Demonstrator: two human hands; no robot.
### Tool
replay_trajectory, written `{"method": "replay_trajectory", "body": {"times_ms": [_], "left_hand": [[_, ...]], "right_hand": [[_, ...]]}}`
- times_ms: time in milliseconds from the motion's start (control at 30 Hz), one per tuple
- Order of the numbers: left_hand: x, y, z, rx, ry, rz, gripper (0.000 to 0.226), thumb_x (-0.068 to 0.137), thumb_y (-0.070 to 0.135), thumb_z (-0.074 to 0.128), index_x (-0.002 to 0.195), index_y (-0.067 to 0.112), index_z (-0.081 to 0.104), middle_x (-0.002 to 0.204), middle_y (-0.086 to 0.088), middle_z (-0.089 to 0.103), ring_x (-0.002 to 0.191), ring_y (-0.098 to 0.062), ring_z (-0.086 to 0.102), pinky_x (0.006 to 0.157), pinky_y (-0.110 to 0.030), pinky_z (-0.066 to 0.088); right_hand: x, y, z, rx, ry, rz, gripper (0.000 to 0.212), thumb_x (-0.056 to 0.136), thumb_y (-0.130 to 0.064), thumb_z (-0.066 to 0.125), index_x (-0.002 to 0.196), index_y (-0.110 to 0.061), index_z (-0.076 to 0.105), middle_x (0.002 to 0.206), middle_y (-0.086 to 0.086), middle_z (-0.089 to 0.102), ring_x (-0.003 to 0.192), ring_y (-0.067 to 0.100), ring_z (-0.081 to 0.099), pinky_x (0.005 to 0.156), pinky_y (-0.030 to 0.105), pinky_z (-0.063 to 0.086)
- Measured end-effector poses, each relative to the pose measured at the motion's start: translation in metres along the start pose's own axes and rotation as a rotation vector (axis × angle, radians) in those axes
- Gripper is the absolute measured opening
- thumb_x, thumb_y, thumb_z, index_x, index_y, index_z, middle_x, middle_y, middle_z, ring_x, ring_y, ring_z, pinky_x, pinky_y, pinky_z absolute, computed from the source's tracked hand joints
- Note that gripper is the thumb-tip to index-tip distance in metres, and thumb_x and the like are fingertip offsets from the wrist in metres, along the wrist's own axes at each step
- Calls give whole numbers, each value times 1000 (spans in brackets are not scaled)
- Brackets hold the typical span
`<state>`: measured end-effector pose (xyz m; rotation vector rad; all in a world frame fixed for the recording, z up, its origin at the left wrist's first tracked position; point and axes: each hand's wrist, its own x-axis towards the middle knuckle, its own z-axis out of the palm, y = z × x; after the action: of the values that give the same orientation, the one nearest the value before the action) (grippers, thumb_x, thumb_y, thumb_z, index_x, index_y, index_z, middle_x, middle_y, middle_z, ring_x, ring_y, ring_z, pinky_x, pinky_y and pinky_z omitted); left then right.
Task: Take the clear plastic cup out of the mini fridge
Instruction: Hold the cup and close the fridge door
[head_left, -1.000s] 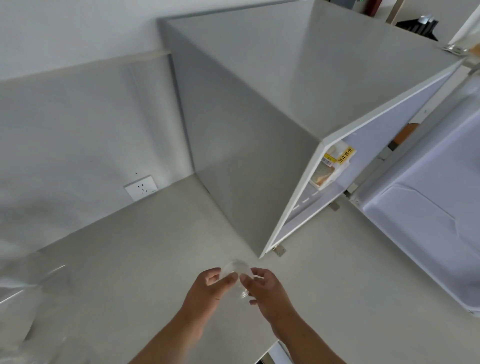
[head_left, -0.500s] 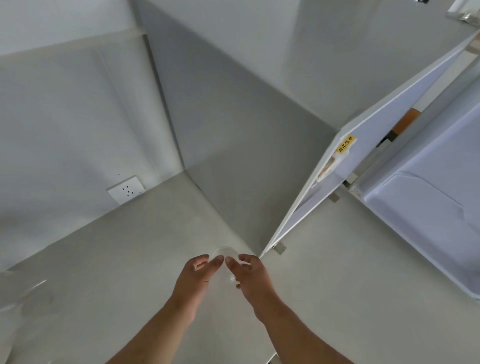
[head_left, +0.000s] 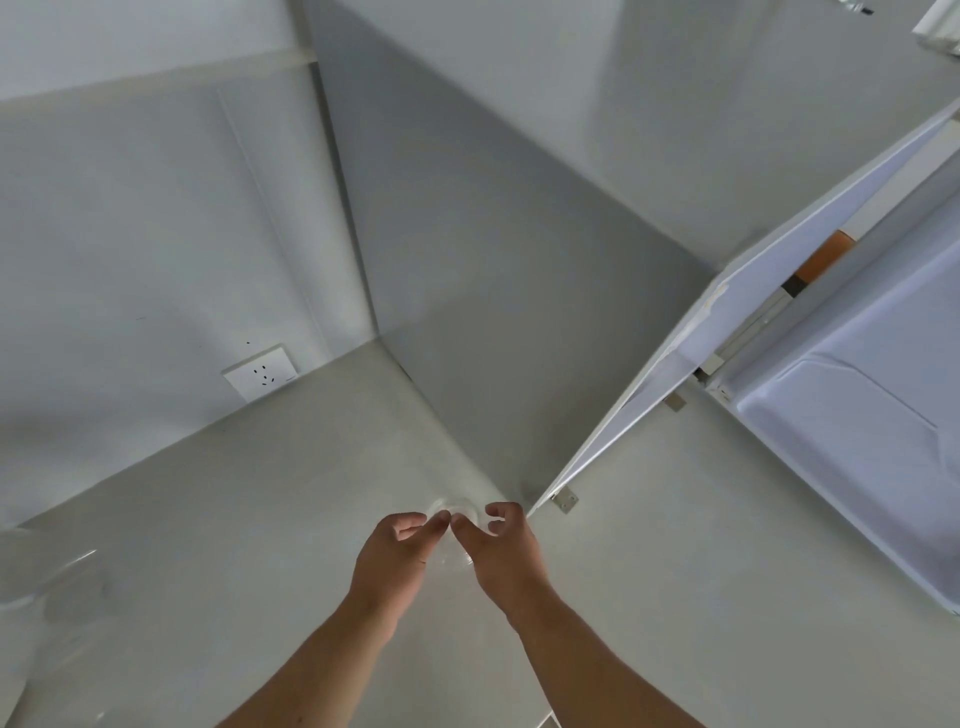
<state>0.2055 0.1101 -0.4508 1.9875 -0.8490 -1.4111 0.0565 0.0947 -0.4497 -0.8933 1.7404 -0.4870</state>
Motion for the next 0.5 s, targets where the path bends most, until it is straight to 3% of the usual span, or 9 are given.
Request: {"method": "replay_trajectory", "body": {"times_ms": [100, 233, 367, 500], "left_hand": [[-2, 5, -1, 4, 19, -1, 44, 89, 57, 71, 115, 22, 70, 109, 1, 73, 103, -19, 69, 84, -34, 52], [-7, 19, -4, -12, 8, 29, 36, 92, 51, 70, 111, 21, 72, 98, 1, 71, 91, -20, 66, 80, -34, 51], [-19, 39, -11, -1, 6, 86, 34, 92, 48, 71, 112, 20, 72, 103, 5, 73, 101, -20, 69, 80, -33, 49], [-43, 54, -20, 82, 11, 195, 29, 91, 46, 72, 113, 27, 67, 106, 16, 67, 108, -10, 64, 89, -29, 46]], "right_hand": [[-1, -6, 1, -53, 4, -3, 67, 85, -58, 71, 140, -27, 50, 139, 0, 55, 110, 17, 59, 81, 29, 47], [-9, -14, -2, -98, 35, -10, 61, 88, -58, 68, 137, -25, 51, 133, 0, 57, 101, 18, 58, 76, 29, 45], [-25, -26, -13, -124, 61, -44, 59, 88, -62, 64, 135, -28, 53, 120, -6, 56, 102, 16, 62, 80, 31, 47], [-53, -33, -31, -198, 75, -120, 47, 89, -60, 62, 125, -29, 59, 117, -10, 66, 91, 1, 63, 70, 25, 46]]}}
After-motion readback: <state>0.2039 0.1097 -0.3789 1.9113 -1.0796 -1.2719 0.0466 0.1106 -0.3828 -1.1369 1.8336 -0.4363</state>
